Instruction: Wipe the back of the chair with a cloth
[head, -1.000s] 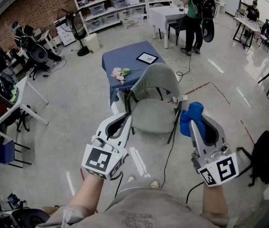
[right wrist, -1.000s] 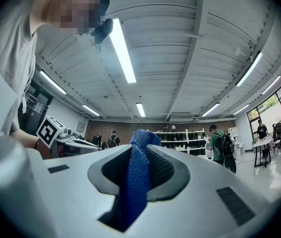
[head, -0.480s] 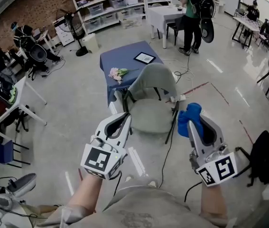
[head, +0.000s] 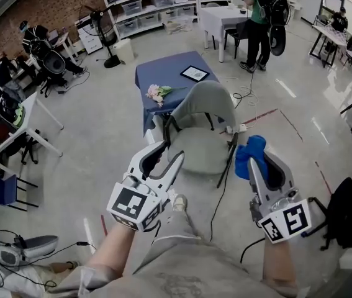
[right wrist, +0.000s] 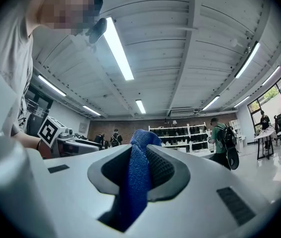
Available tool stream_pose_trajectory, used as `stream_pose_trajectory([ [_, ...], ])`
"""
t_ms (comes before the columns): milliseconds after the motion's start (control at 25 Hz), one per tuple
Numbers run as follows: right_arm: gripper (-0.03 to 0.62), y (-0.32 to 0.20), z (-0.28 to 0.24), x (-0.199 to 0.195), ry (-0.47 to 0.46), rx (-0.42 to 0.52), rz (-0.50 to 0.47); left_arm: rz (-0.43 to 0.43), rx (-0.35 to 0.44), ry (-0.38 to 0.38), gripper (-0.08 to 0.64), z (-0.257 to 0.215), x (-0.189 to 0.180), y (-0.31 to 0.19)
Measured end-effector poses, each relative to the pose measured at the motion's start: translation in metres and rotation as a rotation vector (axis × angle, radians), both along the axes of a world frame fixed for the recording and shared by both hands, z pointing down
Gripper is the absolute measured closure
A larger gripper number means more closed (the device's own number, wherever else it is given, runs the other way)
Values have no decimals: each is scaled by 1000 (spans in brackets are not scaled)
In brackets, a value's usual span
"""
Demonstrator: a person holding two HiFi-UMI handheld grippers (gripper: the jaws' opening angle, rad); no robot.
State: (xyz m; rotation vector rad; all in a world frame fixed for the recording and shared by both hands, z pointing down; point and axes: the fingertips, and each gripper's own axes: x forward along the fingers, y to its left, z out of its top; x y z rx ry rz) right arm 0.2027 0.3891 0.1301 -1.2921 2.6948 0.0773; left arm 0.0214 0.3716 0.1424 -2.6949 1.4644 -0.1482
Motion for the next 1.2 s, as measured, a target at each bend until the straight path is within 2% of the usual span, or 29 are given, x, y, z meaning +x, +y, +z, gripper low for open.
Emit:
stream_pose_trajectory([
  [320,492,-41,16,-7,25,-20,11,-25,-8,8,371,16,-16,-44],
  [560,492,-91,30,-16,36,-44,25,-35,-31,1,371,30,-34,-95],
  [840,492,-174,56,-41,54,-106,45,-37,-103,-35,371,63,-66,-173],
  [1200,492,-305,88,-81,57,-205,71,-12,-237,-80,362,120,-105,-297],
])
